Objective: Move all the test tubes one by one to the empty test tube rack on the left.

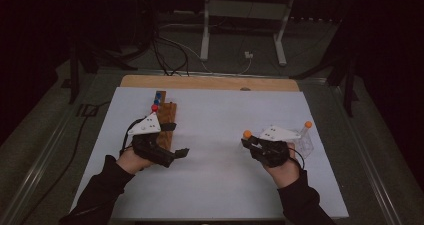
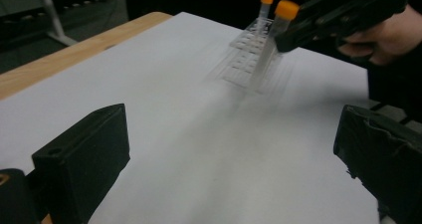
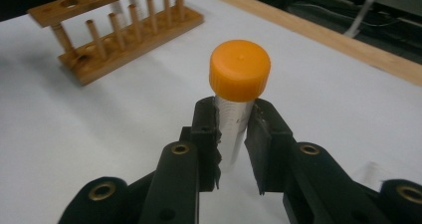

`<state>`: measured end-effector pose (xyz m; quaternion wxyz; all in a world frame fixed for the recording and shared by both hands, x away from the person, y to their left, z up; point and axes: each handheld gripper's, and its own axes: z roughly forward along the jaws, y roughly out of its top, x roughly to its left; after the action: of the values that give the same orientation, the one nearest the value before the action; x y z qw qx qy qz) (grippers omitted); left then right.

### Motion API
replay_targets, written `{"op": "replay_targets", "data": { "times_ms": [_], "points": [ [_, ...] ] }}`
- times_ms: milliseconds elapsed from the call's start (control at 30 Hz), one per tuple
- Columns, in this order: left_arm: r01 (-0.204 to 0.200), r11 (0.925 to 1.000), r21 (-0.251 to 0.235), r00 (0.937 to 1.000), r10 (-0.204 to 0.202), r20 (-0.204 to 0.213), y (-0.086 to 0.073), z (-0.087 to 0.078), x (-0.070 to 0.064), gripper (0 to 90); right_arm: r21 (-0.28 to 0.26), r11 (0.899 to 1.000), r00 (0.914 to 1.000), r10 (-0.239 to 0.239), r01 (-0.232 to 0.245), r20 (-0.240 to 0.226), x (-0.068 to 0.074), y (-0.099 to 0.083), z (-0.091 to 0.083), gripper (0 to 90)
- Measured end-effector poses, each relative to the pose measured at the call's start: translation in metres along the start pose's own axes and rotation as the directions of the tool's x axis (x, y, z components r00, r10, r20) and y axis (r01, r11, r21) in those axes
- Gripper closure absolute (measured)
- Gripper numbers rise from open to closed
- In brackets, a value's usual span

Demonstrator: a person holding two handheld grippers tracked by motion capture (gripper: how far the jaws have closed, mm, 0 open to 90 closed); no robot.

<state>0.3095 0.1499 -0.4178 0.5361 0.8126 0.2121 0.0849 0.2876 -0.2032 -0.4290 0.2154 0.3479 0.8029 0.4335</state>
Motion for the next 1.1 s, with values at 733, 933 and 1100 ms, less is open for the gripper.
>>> {"op": "replay_targets", "data": {
  "times_ms": [733,933,1100],
  "points": [
    [-0.057,0.9983,-0.009,0.9888,0.058,0.137,0.020,0.047,-0.024,10.6,0.031,0.997,0.9904,-0.062,0.066,-0.124,0.035,0.000,0.018,74.7],
    [-0.073,0.9972,-0.014,0.9848,0.074,0.157,0.025,0.061,-0.028,21.8,0.030,0.997,0.9884,-0.065,0.070,-0.137,0.038,0.000,0.018,74.7],
    [-0.092,0.9958,0.000,0.9838,0.091,0.155,0.028,0.074,-0.033,27.5,0.029,0.997,0.9875,-0.066,0.071,-0.143,0.038,0.001,0.018,74.7]
  ]
}}
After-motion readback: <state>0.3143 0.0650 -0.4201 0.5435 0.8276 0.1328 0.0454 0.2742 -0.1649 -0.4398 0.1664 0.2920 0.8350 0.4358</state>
